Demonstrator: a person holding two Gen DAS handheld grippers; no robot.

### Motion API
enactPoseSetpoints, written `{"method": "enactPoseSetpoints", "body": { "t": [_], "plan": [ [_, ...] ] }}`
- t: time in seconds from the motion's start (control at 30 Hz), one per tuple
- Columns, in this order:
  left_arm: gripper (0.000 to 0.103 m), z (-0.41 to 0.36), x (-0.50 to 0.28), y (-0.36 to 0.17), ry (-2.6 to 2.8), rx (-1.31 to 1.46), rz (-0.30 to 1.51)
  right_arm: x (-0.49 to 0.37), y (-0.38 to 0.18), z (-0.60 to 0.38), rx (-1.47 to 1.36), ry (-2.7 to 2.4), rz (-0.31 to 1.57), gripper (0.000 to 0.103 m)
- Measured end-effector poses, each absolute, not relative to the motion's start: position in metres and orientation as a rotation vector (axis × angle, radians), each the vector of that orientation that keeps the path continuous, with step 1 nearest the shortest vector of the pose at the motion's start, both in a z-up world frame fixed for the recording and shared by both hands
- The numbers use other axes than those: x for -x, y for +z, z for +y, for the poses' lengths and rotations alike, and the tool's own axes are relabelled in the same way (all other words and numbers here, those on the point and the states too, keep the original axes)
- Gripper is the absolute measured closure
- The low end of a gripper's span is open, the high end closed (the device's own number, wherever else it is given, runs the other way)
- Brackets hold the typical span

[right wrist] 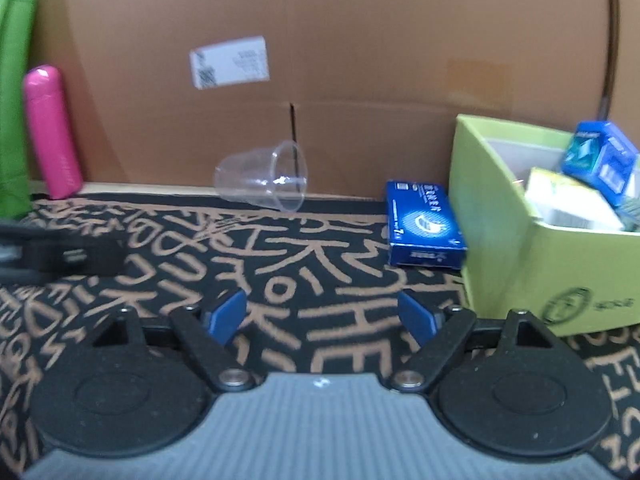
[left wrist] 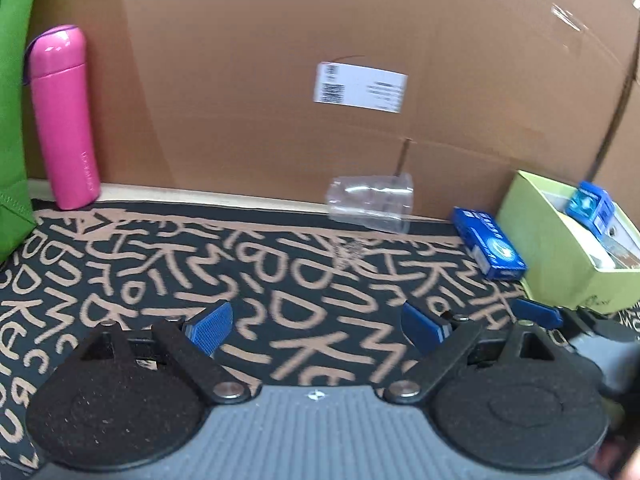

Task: Organize objects
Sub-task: 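Move both tools back toward the clear cup and blue medicine box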

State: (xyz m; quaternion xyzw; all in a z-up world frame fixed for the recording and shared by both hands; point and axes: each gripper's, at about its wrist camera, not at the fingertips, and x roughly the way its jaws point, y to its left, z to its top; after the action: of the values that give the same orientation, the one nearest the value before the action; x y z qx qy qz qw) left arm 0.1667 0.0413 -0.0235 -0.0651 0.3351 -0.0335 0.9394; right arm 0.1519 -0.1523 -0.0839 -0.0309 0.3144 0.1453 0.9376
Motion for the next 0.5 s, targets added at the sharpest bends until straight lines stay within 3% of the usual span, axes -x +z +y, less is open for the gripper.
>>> {"method": "enactPoseSetpoints", "body": {
  "t": [0.13, 0.4, 0.5],
  "plan": [
    [0.009, 0.060, -0.176, -0.024, -0.053, 0.155, 0.696, -0.184, -0.095, -0.142, 0.072, 0.239, 0.682, 0.008],
    [0.009, 0.075, -0.191, -0.026, -0.059, 0.160, 0.702, -0.206, -0.099, -0.144, 0.011, 0.254, 0.671, 0.002],
    [0.009, 0.074, -0.197, -0.026, -0.071, 0.166, 0.702, -0.202, -0.097, -0.157, -0.096, 0.409, 0.634, 0.006]
  ]
}}
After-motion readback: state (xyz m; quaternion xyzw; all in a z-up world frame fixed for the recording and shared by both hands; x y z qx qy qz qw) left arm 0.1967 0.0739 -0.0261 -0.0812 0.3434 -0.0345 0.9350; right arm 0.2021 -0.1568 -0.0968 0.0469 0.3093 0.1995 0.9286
